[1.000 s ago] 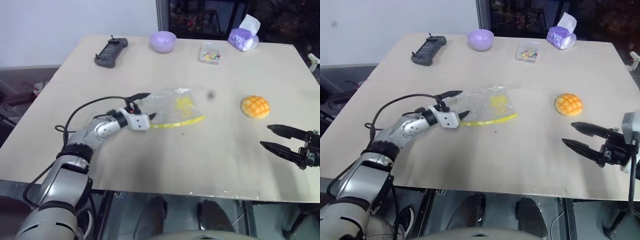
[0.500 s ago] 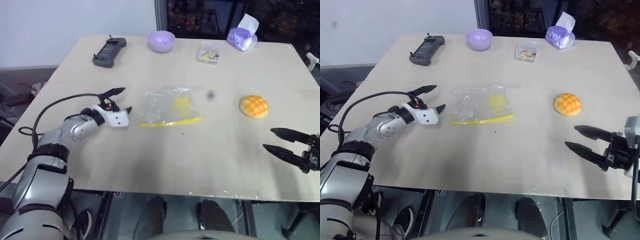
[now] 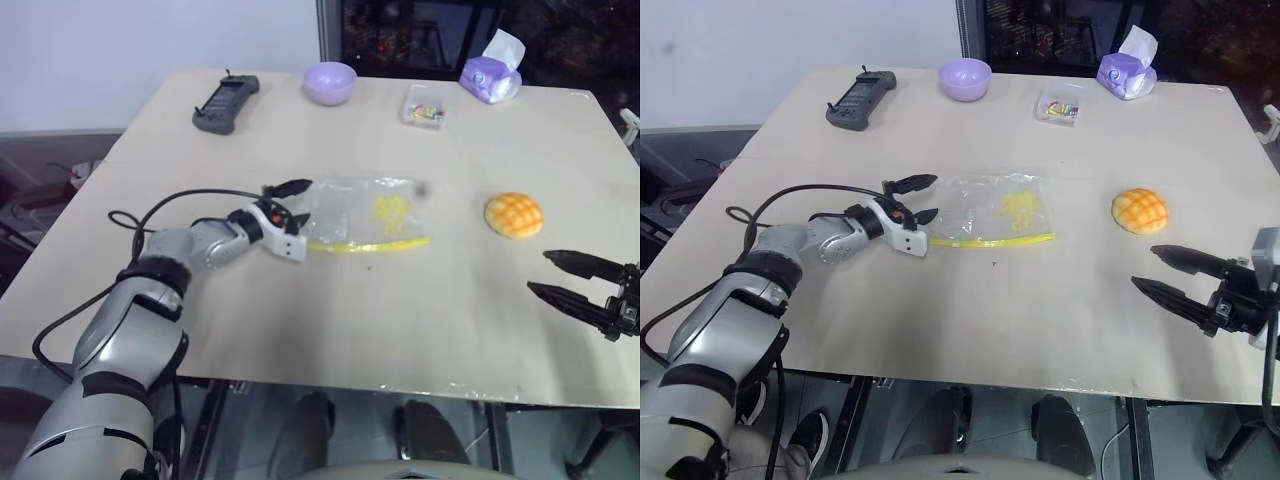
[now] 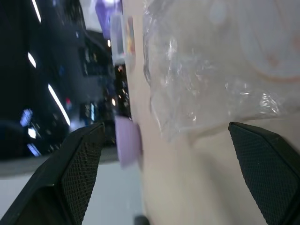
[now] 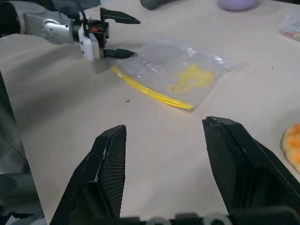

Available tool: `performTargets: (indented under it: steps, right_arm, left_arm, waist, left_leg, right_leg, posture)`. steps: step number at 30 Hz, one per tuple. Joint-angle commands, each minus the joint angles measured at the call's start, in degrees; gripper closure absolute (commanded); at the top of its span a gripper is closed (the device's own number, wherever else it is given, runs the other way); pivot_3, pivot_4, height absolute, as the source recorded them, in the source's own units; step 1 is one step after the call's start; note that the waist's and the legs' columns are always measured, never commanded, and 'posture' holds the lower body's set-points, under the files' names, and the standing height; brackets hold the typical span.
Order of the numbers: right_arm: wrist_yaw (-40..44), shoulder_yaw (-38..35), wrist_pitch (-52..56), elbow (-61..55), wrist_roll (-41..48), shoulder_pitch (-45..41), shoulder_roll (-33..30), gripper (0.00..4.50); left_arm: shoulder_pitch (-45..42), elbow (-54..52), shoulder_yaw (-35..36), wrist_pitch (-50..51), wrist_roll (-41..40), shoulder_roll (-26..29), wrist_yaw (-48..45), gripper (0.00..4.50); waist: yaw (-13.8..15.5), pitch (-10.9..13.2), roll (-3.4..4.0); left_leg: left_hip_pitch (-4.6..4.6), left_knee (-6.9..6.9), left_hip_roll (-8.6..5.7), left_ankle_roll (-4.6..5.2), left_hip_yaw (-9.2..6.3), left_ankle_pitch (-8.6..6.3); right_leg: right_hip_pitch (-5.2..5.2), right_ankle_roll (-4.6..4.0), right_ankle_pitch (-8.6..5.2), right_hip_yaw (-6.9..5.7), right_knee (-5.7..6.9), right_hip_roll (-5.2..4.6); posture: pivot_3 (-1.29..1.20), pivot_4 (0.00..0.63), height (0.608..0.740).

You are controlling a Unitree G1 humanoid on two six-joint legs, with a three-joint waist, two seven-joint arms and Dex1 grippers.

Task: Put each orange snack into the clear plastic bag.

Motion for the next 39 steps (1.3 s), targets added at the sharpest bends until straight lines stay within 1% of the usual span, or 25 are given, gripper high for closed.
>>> performTargets:
  steps: [1,4,6,8,11,12,13,17,20,22,25,28,30,33,34,35,36,39]
  right_arm:
    - [-0.4,-2.9,-0.3,-1.7,0.5,0.7,-0.2,1.69]
    - [-0.7,-3.1,-0.4,-2.0,0.7,1.1,0.0,1.69]
    - [-0.8,-3.2,-0.5,-2.0,0.7,1.2,0.0,1.69]
    - [-0.8,-3.4,-0.6,-1.7,0.6,1.1,-0.2,1.69]
    - [-0.8,-3.3,-0.6,-1.4,0.6,0.9,-0.3,1.69]
    - [-0.8,-3.2,-0.7,-1.3,0.5,0.8,-0.3,1.69]
    - [-0.8,-3.1,-0.7,-1.2,0.5,0.7,-0.3,1.69]
    - [-0.9,-2.6,-0.9,-0.9,0.2,0.4,-0.3,1.69]
    - [-0.7,-2.5,-1.1,-0.7,0.0,0.3,-0.2,1.69]
    - [-0.7,-1.9,-1.2,-0.5,-0.2,0.0,-0.2,1.69]
    - [-0.8,-1.5,-1.0,-0.9,-0.2,-0.3,0.0,1.69]
    - [-0.8,-1.1,-1.2,-0.8,-0.5,-0.2,0.3,1.69]
    - [-0.8,-0.9,-1.1,-0.9,-0.7,-0.1,0.4,1.69]
    - [-0.9,-0.8,-1.0,-0.8,-0.8,-0.3,0.4,1.69]
    - [-1.0,-0.8,-0.9,-0.8,-0.9,-0.2,0.4,1.69]
    - [-0.9,-0.7,-0.9,-0.8,-1.1,-0.1,0.4,1.69]
    - [-1.0,-0.7,-1.0,-0.8,-1.2,0.1,0.5,1.69]
    - [-1.0,-0.7,-1.1,-1.1,-1.4,0.5,0.8,1.69]
  left_arm:
    - [-0.8,2.4,-3.9,0.9,2.8,-1.9,2.1,0.25]
    - [-1.7,3.7,-5.5,1.0,3.5,-3.0,3.0,1.23]
    - [-2.2,4.2,-6.7,0.9,4.2,-3.6,3.6,2.27]
    - [-2.7,4.3,-8.2,1.1,5.4,-4.4,4.7,3.06]
    - [-3.2,4.9,-9.2,1.2,5.6,-5.1,5.8,4.41]
    - [-3.3,5.0,-9.5,1.2,5.7,-5.2,6.2,4.47]
    - [-3.3,4.9,-9.9,1.2,6.0,-5.3,7.0,4.47]
    - [-3.4,4.1,-10.6,0.9,6.4,-5.2,10.3,4.47]
    - [-2.8,3.1,-7.6,-1.9,2.2,-5.2,10.7,4.47]
    - [-1.8,2.0,-4.1,-4.5,-3.3,-5.6,7.8,4.47]
    - [-0.8,0.3,-4.8,-4.2,-2.5,-4.7,6.0,4.47]
    - [-0.8,0.7,-6.9,-0.8,0.8,-3.4,6.3,4.47]
    - [-1.6,1.3,-6.5,0.5,0.9,-2.4,7.2,4.47]
    - [-3.4,3.2,-4.7,0.5,-1.1,-1.6,7.0,3.71]
    - [-4.0,3.8,-4.8,0.5,-0.9,-1.3,7.4,3.22]
    - [-4.6,4.3,-4.7,0.6,-1.0,-1.1,7.6,2.83]
    - [-5.2,5.4,-3.7,1.2,-2.3,-1.0,6.7,2.27]
    - [-6.7,8.1,-3.3,3.8,-3.2,-1.3,4.3,0.9]
  waist:
    - [0.2,0.0,0.01]
    - [0.4,0.0,0.0]
    - [0.4,0.0,-0.01]
    - [0.6,0.0,0.0]
    - [0.8,-0.2,0.2]
    - [0.8,-0.2,0.26]
    - [0.7,-0.2,0.26]
    - [0.6,-0.3,0.29]
    - [0.7,-0.3,0.27]
    - [0.7,-0.3,0.27]
    - [0.6,-0.2,0.21]
    - [0.3,-0.2,0.21]
    - [0.2,-0.2,0.21]
    - [-0.5,-0.2,0.13]
    - [-0.8,-0.1,0.08]
    - [-1.0,-0.1,0.0]
    - [-1.0,-0.1,-0.04]
    - [-1.0,0.0,-0.1]
  left_leg:
    - [0.0,0.0,0.0,0.0,0.0,0.0]
    - [0.02,0.03,-0.01,0.0,0.0,0.0]
    - [0.0,0.04,-0.01,0.0,-0.01,0.0]
    - [-0.02,0.04,-0.01,0.0,-0.01,0.0]
    - [0.09,0.04,-0.06,0.0,-0.05,0.0]
    - [0.23,0.04,-0.07,0.0,-0.06,0.0]
    - [0.4,0.04,-0.07,0.0,-0.07,0.0]
    - [0.44,0.07,-0.07,0.0,-0.11,0.0]
    - [0.36,0.09,-0.08,0.0,-0.19,0.0]
    - [0.29,0.09,-0.1,0.0,-0.22,0.0]
    - [0.22,0.09,-0.12,0.0,-0.24,0.0]
    - [0.24,0.08,-0.12,0.0,-0.24,0.0]
    - [0.28,0.07,-0.11,0.0,-0.24,0.0]
    - [0.31,0.08,-0.09,0.0,-0.24,0.0]
    - [0.29,0.07,-0.08,0.0,-0.25,0.0]
    - [0.27,0.07,-0.08,0.0,-0.26,0.0]
    - [0.2,0.07,-0.08,0.0,-0.26,0.0]
    - [0.09,0.07,-0.09,0.0,-0.25,0.0]
  right_leg:
    - [0.01,0.0,0.0,0.0,0.0,-0.01]
    - [0.04,0.01,0.0,0.0,0.02,-0.01]
    - [0.04,0.0,0.0,-0.01,0.01,-0.01]
    - [0.03,0.0,0.0,-0.02,-0.01,-0.01]
    - [0.17,0.01,0.0,-0.06,-0.01,-0.06]
    - [0.31,0.02,-0.01,-0.08,-0.02,-0.07]
    - [0.49,0.04,-0.02,-0.11,-0.04,-0.08]
    - [0.54,0.04,-0.02,-0.14,-0.04,-0.08]
    - [0.53,0.04,-0.01,-0.22,-0.06,-0.09]
    - [0.52,0.04,-0.01,-0.27,-0.11,-0.12]
    - [0.48,0.04,-0.01,-0.3,-0.13,-0.15]
    - [0.48,0.04,-0.01,-0.3,-0.12,-0.13]
    - [0.49,0.04,-0.01,-0.3,-0.1,-0.12]
    - [0.49,0.04,-0.01,-0.3,-0.05,-0.1]
    - [0.47,0.04,-0.01,-0.3,-0.05,-0.08]
    - [0.46,0.04,-0.01,-0.31,-0.06,-0.08]
    - [0.42,0.04,-0.01,-0.31,-0.08,-0.09]
    - [0.35,0.04,-0.01,-0.31,-0.13,-0.1]
  posture:
    - [0.0,0.15,0.74]
    - [0.0,0.15,0.74]
    - [0.0,0.15,0.74]
    - [0.0,0.15,0.74]
    - [0.0,0.15,0.74]
    - [0.0,0.15,0.74]
    - [0.0,0.15,0.74]
    - [0.0,0.15,0.74]
    - [0.0,0.15,0.74]
    - [0.0,0.15,0.74]
    - [0.0,0.15,0.74]
    - [0.0,0.15,0.74]
    - [0.0,0.15,0.74]
    - [0.0,0.15,0.74]
    - [0.0,0.15,0.74]
    - [0.0,0.15,0.74]
    - [0.0,0.15,0.74]
    - [0.0,0.15,0.74]
